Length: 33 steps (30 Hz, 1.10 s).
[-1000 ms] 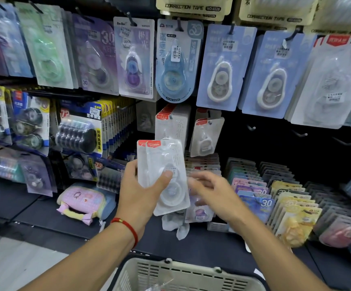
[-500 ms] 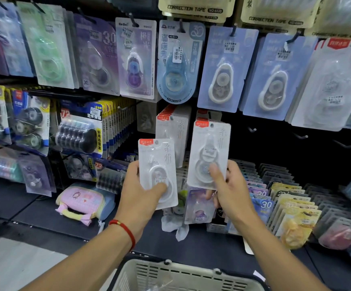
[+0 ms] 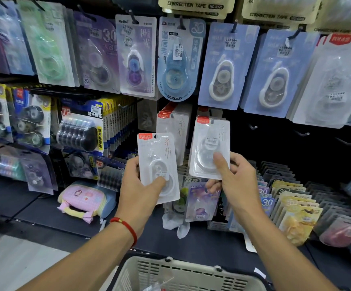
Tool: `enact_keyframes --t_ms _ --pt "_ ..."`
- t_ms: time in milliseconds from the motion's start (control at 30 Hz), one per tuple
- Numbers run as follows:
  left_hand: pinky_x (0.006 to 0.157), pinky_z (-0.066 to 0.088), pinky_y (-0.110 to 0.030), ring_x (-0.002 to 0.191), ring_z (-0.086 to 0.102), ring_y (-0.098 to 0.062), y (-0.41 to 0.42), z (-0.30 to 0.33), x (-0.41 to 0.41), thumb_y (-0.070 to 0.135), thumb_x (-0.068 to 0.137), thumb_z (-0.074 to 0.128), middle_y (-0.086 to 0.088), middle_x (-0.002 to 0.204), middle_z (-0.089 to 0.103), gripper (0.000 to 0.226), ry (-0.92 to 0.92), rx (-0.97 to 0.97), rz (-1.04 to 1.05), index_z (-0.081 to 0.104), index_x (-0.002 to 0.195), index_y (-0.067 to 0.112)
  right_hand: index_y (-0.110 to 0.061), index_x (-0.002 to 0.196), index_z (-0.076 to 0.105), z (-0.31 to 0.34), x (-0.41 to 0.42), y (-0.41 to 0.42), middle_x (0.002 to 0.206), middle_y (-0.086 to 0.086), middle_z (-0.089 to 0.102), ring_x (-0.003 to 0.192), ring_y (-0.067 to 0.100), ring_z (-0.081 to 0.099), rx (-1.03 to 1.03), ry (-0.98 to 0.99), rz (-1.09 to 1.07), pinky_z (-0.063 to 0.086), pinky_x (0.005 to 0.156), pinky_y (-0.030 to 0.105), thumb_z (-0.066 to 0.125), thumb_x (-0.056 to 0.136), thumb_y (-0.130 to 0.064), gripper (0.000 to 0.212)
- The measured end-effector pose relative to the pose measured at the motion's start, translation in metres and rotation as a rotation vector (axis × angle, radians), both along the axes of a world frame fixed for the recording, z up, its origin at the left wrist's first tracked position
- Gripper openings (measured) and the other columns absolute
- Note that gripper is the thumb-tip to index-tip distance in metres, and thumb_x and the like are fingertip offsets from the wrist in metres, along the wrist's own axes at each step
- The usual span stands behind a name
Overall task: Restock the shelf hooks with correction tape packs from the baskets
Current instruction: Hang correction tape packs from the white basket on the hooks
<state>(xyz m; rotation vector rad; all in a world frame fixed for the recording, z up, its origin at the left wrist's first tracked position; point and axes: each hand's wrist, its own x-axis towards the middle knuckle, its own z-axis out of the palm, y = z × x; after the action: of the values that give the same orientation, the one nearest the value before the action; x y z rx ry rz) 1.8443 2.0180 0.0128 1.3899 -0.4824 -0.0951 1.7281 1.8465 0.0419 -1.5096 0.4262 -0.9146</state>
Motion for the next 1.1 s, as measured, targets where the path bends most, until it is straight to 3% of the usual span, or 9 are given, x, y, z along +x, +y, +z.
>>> enact_keyframes --t_ms 133,233,333,433,600,733,900,1000,1100 --pt "0.067 0.052 -0.006 0.093 0.068 0.008 0.0 0.0 -0.001 -0.005 0.083 0.079 0.011 0.112 0.07 0.059 0.016 -0.005 -0.001 0.056 0.111 0.041 -0.014 0.149 0.042 -0.017 0.001 -0.01 0.114 0.004 0.073 0.068 0.021 0.079 0.016 0.386 -0.088 0.06 0.066 0.032 0.058 0.104 -0.046 0.057" --pt "0.072 0.054 -0.009 0.101 0.071 0.002 0.0 -0.002 -0.003 -0.003 0.084 0.081 0.012 0.116 0.072 0.058 0.019 -0.002 -0.055 0.058 0.114 0.041 -0.017 0.138 0.052 -0.026 0.0 -0.01 0.106 0.002 0.071 0.071 0.019 0.078 -0.182 0.653 -0.1 0.062 0.076 0.045 0.052 0.104 -0.051 0.048" --pt "0.078 0.057 -0.014 0.106 0.073 -0.006 -0.002 -0.003 -0.005 -0.003 0.085 0.08 0.009 0.116 0.076 0.055 0.016 -0.012 -0.119 0.061 0.118 0.038 -0.026 0.116 0.07 -0.025 0.003 -0.001 0.108 0.0 0.076 0.09 0.021 0.077 -0.165 0.522 0.185 0.065 0.079 0.048 0.061 0.101 -0.049 0.028" --pt "0.085 0.059 -0.02 0.111 0.073 -0.009 -0.003 -0.002 -0.009 0.001 0.088 0.08 0.009 0.119 0.076 0.055 -0.014 -0.008 -0.209 0.063 0.127 0.035 -0.023 0.113 0.07 -0.023 0.006 0.012 0.1 0.002 0.08 0.086 0.016 0.077 -0.12 0.364 0.386 0.062 0.069 0.031 0.071 0.098 -0.037 0.02" --pt "0.082 0.057 -0.017 0.109 0.071 -0.006 -0.005 0.001 -0.013 -0.005 0.09 0.074 0.022 0.116 0.073 0.067 -0.033 0.042 -0.279 0.058 0.128 0.048 -0.016 0.112 0.061 -0.02 0.009 0.016 0.098 0.002 0.078 0.071 0.011 0.074 -0.068 0.18 0.196 0.057 0.056 0.026 0.066 0.103 -0.027 0.015" --pt "0.099 0.057 -0.029 0.129 0.06 -0.004 -0.01 0.002 -0.019 -0.018 0.089 0.066 0.027 0.131 0.067 0.075 -0.012 0.058 -0.407 0.056 0.134 0.042 -0.016 0.115 0.063 -0.015 0.01 0.009 0.099 0.002 0.077 0.072 0.016 0.071 -0.086 0.068 0.035 0.056 0.052 0.03 0.062 0.105 -0.027 0.015" --pt "0.114 0.048 -0.035 0.14 0.051 -0.003 -0.011 0.007 -0.025 -0.023 0.087 0.063 0.018 0.149 0.054 0.083 0.028 0.042 -0.485 0.045 0.15 0.029 -0.016 0.118 0.065 -0.01 0.008 0.005 0.096 0.006 0.078 0.05 0.016 0.061 -0.029 0.009 -0.019 0.051 0.046 0.026 0.062 0.105 -0.032 0.021" --pt "0.115 0.048 -0.037 0.143 0.048 -0.008 -0.01 0.009 -0.026 -0.02 0.086 0.066 0.017 0.152 0.053 0.085 0.045 0.02 -0.51 0.045 0.153 0.028 -0.016 0.115 0.069 -0.007 0.006 0.002 0.092 0.009 0.078 0.046 0.02 0.056 -0.059 0.002 -0.041 0.051 0.046 0.032 0.065 0.103 -0.034 0.022" --pt "0.113 0.049 -0.035 0.14 0.05 -0.003 -0.011 0.01 -0.025 -0.002 0.075 0.071 0.024 0.146 0.057 0.086 0.036 0.038 -0.522 0.047 0.151 0.031 -0.018 0.111 0.072 -0.003 0.004 -0.001 0.089 0.007 0.078 0.047 0.021 0.06 -0.086 0.009 -0.057 0.055 0.049 0.038 0.067 0.101 -0.038 0.023"
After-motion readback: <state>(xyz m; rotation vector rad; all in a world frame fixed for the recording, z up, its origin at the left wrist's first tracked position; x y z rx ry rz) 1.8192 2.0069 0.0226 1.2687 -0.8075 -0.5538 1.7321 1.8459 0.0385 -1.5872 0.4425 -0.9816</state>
